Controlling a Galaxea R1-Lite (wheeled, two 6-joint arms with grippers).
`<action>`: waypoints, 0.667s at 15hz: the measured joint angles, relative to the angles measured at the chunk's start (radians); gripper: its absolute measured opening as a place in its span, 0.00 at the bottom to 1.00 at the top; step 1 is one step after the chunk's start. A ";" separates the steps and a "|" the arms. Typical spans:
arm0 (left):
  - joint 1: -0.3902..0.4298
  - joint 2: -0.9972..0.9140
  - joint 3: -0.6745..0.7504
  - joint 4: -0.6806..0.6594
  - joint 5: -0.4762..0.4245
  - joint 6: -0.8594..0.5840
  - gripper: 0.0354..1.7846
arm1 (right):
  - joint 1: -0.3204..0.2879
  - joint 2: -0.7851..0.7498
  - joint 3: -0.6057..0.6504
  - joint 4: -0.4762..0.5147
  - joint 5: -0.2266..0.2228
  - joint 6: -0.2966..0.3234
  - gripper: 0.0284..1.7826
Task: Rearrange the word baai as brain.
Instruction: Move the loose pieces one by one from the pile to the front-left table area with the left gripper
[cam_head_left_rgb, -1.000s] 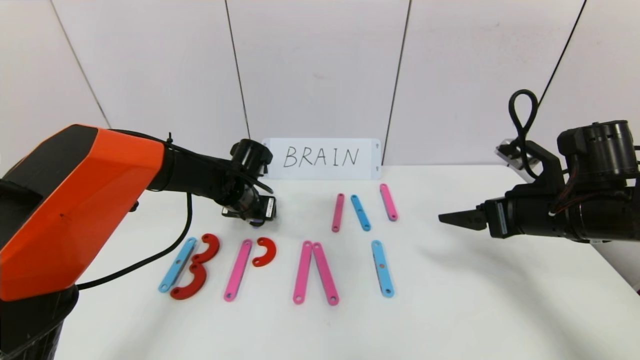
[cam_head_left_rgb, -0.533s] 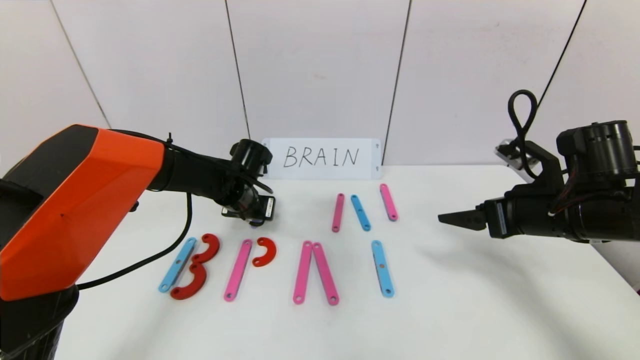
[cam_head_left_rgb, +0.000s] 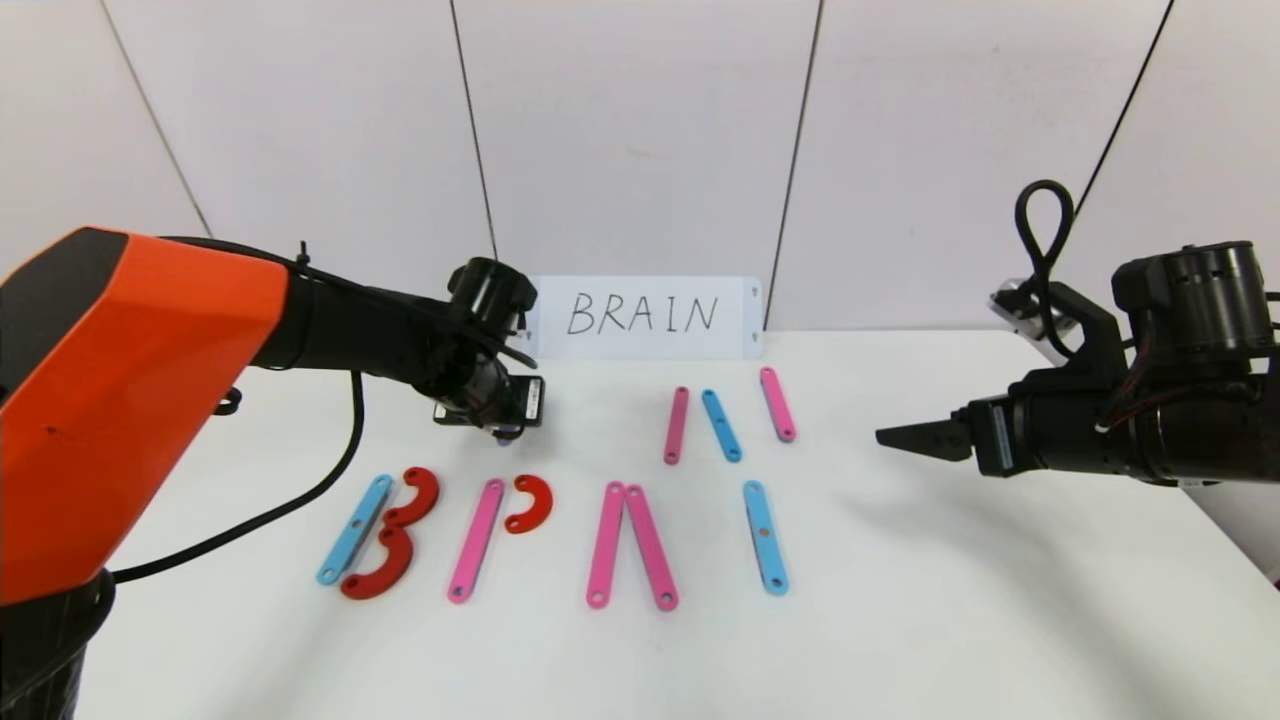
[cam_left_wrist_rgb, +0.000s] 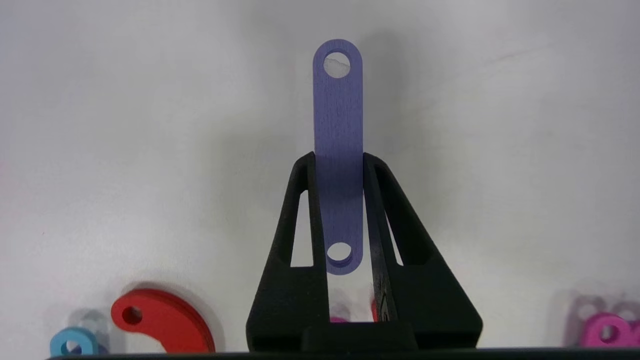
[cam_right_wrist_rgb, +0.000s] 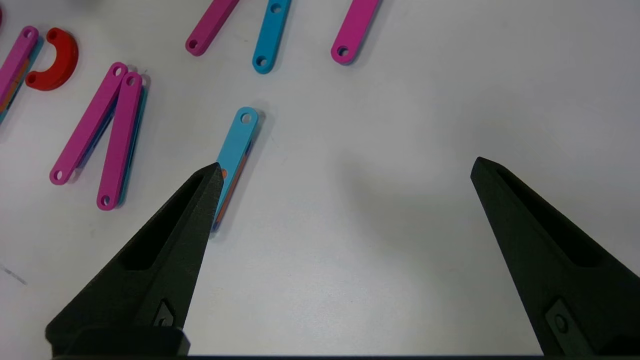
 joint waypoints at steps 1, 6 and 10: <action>-0.010 -0.024 0.002 0.020 0.004 -0.037 0.14 | 0.000 -0.001 -0.001 0.000 0.001 0.000 0.97; -0.097 -0.127 0.014 0.189 0.073 -0.292 0.14 | -0.010 -0.006 -0.001 0.000 0.008 -0.001 0.97; -0.164 -0.226 0.118 0.229 0.085 -0.416 0.14 | -0.016 -0.005 -0.001 0.000 0.014 0.001 0.97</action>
